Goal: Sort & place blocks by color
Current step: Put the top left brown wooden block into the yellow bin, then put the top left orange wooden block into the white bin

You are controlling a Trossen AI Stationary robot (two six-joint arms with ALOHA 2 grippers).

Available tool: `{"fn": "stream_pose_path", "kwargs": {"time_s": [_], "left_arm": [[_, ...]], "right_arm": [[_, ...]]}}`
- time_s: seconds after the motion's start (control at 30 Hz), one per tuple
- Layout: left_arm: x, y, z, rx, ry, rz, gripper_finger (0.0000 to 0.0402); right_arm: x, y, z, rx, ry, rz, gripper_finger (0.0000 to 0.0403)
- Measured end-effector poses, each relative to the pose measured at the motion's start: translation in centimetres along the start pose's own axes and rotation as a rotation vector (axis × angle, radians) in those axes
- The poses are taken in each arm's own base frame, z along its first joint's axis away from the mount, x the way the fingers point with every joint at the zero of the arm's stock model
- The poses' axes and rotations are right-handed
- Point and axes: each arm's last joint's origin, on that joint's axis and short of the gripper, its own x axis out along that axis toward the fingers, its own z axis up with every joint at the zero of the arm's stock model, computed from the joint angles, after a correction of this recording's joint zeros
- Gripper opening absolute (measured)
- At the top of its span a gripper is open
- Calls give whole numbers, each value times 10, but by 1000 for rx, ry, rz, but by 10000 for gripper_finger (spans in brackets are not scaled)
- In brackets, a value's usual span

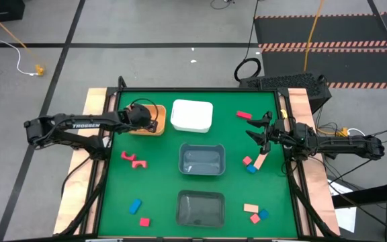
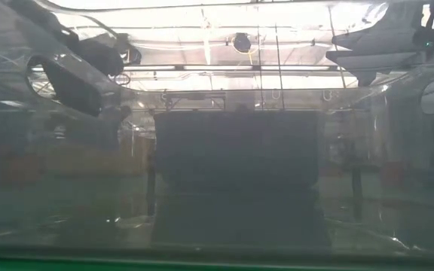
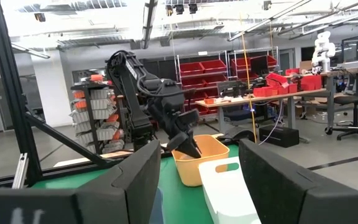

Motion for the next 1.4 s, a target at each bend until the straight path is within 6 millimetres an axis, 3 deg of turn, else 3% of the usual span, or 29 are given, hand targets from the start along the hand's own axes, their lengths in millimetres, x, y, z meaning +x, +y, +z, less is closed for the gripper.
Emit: {"fn": "stream_pose_path", "kwargs": {"time_s": [0.23, 0.57, 0.77, 0.9, 1.13, 1.4], "left_arm": [[2, 1, -3, -17, 5, 4, 181], [-6, -2, 5, -56, -65, -76, 182], [-39, -10, 19, -30, -213, -354, 183], [-66, -20, 18, 63, -295, -586, 183], [-103, -41, -8, 270, -320, -857, 184], [-142, -68, -42, 328, -376, -1116, 184]], "right_arm": [[0, 0, 0, 0, 0, 0, 210], [0, 0, 0, 0, 0, 0, 210], [0, 0, 0, 0, 0, 0, 210], [0, 0, 0, 0, -1, 0, 210], [0, 0, 0, 0, 0, 0, 210], [0, 0, 0, 0, 0, 0, 210]]}}
